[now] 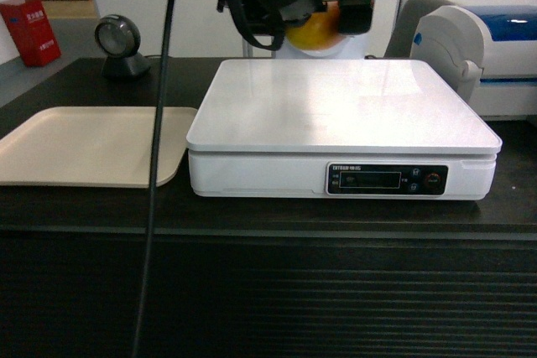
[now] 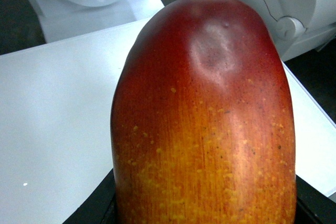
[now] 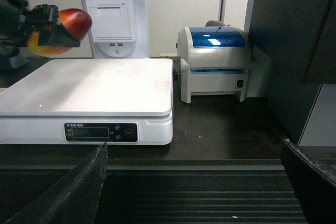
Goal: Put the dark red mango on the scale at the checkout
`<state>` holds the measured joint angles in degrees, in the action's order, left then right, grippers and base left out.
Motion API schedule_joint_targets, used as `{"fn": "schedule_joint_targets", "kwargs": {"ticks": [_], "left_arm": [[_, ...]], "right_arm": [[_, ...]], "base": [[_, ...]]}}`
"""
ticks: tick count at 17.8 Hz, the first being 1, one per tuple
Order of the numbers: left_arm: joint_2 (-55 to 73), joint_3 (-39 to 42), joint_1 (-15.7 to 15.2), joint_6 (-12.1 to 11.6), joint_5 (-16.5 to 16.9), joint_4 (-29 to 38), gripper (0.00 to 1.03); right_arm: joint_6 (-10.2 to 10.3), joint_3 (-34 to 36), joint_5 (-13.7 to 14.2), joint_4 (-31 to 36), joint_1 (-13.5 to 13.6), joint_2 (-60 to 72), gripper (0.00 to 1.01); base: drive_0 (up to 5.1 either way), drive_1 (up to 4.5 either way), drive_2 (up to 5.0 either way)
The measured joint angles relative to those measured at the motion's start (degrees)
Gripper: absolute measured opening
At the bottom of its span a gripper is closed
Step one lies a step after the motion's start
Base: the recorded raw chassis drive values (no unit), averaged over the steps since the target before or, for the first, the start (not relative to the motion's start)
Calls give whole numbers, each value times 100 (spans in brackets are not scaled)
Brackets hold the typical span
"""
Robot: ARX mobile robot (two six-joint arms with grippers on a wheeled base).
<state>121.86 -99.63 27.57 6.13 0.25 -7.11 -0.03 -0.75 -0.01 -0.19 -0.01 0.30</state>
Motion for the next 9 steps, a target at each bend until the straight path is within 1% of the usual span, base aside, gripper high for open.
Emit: {"fn": "schedule_joint_targets", "kwargs": {"ticks": [2, 5, 8, 9], "left_arm": [[363, -350, 175, 142, -146, -170, 58], [820, -723, 271, 310, -376, -455, 58], [1165, -1147, 354, 457, -542, -704, 58], [1241, -1296, 402, 538, -581, -791, 58]], "right_arm": [[0, 0, 0, -2, 0, 0, 98], [0, 0, 0, -2, 0, 0, 98], [0, 0, 0, -2, 0, 0, 98], [0, 0, 0, -2, 0, 0, 98]], "base": [[0, 0, 0], [0, 0, 0], [0, 0, 0], [0, 0, 0]]}}
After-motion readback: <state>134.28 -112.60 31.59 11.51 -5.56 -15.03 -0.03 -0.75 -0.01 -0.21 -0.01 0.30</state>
